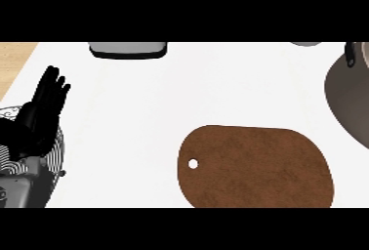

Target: Pick the sweet potato from the cutting board and place it in the pot

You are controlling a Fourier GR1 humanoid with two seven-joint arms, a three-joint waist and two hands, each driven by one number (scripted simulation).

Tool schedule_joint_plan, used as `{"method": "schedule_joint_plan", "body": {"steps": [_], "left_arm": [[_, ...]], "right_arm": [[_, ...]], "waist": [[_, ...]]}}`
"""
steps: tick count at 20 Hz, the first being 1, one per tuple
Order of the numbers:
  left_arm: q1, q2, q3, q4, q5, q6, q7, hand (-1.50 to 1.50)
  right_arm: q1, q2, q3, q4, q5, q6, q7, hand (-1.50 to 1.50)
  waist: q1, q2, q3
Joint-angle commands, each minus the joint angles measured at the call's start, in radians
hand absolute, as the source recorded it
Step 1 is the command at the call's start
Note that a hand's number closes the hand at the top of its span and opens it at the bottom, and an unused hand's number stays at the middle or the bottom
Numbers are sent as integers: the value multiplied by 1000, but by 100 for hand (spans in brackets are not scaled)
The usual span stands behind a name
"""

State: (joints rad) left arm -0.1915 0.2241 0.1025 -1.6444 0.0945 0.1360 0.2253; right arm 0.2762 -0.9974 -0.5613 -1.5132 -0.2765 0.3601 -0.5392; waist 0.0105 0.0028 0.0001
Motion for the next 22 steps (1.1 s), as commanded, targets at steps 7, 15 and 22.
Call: {"method": "schedule_joint_plan", "body": {"steps": [7,15,22], "left_arm": [[-16,-1,-5,-8,-18,-5,22,0],[-44,-34,-32,25,-20,-6,-1,0],[-46,-20,-8,45,4,-34,-17,0]], "right_arm": [[-424,42,189,445,96,32,-48,150],[-585,75,294,630,519,-468,-145,150],[-746,124,347,992,609,-456,-309,150]], "waist": [[15,2,1],[53,13,3],[46,15,4]]}}
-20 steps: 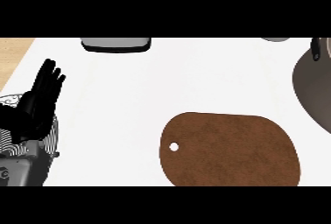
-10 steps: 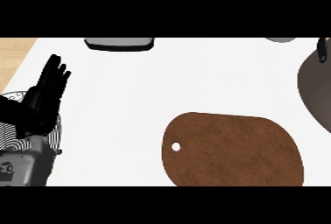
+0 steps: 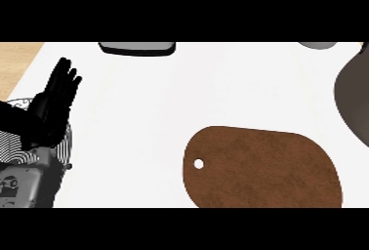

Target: Pick the sweet potato from the cutting board and place it in the pot

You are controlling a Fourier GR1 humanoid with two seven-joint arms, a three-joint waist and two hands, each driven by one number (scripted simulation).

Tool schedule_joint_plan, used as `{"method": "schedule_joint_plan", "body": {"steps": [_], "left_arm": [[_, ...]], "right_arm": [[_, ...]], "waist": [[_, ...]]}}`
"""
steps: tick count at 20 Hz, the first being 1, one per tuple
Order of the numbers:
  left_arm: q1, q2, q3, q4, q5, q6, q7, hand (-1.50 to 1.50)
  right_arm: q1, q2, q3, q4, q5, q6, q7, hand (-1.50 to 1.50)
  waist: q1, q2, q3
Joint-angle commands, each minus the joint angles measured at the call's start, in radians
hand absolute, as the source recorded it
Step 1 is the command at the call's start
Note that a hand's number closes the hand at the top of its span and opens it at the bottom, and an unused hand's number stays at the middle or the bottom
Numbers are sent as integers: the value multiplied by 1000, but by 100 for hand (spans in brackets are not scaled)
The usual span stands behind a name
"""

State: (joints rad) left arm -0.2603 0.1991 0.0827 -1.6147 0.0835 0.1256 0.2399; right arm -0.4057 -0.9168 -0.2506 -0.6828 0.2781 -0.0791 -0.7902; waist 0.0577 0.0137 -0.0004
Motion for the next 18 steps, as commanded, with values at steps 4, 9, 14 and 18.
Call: {"method": "schedule_joint_plan", "body": {"steps": [4,9,14,18], "left_arm": [[11,-7,6,33,13,-20,-32,0],[4,-15,-4,14,-5,-3,-36,0],[4,-9,-4,1,-2,-6,-17,0],[13,3,8,-1,6,-17,-23,0]], "right_arm": [[-134,48,49,267,62,82,27,-150],[-155,62,73,320,63,244,-65,-150],[-234,80,-27,373,-60,427,-78,-150],[-266,45,-103,432,-142,542,-55,-150]], "waist": [[12,11,5],[11,10,7],[13,7,8],[2,5,8]]}}
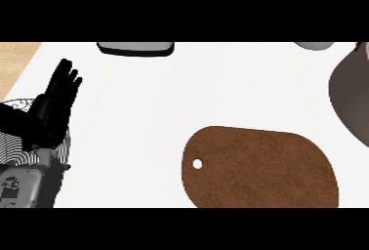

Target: Pick the sweet potato from the cutting board and place it in the pot

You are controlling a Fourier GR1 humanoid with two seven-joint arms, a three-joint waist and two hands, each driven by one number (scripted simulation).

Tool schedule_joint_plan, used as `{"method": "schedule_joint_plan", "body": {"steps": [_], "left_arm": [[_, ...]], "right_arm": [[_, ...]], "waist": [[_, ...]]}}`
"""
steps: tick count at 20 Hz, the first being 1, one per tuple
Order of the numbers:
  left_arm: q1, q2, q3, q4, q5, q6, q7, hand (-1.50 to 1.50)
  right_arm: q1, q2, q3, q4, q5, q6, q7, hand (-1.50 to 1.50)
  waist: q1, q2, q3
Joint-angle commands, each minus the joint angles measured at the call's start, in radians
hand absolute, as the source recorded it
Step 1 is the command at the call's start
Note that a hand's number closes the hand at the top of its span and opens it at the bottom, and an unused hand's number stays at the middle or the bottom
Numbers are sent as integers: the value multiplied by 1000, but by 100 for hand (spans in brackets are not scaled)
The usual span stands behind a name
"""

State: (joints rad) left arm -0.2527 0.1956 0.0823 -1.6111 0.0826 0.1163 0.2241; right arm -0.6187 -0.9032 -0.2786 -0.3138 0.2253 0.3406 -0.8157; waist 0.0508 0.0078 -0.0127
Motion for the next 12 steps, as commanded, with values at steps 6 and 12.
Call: {"method": "schedule_joint_plan", "body": {"steps": [6,12], "left_arm": [[12,-14,-19,-21,-12,8,9,0],[2,6,19,-20,6,4,1,0]], "right_arm": [[-48,-74,-134,128,-146,252,9,-150],[-13,-132,-155,134,-173,325,35,-150]], "waist": [[1,15,22],[3,23,27]]}}
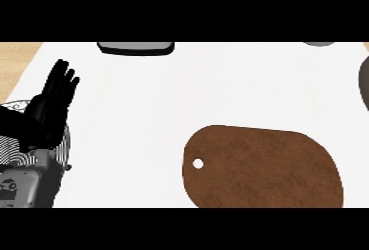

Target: Pick the sweet potato from the cutting board and place it in the pot

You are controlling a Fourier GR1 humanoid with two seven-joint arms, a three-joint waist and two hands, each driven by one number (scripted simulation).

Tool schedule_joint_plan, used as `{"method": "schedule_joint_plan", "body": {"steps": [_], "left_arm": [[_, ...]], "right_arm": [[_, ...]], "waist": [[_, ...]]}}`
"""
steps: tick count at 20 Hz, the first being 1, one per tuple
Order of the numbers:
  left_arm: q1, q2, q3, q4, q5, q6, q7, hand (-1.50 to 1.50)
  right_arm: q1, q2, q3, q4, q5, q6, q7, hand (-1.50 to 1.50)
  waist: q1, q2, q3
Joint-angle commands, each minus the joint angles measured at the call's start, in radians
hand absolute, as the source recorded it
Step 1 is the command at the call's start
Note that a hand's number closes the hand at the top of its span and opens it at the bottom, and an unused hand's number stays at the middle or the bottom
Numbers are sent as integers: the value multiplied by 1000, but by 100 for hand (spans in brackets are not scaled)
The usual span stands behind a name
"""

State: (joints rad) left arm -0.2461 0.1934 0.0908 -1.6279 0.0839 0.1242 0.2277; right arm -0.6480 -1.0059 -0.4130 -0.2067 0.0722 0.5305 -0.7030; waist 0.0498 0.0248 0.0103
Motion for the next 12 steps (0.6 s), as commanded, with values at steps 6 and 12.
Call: {"method": "schedule_joint_plan", "body": {"steps": [6,12], "left_arm": [[25,4,9,9,14,-21,-24,0],[18,1,6,-18,5,0,11,0]], "right_arm": [[38,-77,-35,4,-46,213,-57,-150],[85,-91,-34,-19,-56,243,-56,-150]], "waist": [[-6,4,4],[-13,-1,9]]}}
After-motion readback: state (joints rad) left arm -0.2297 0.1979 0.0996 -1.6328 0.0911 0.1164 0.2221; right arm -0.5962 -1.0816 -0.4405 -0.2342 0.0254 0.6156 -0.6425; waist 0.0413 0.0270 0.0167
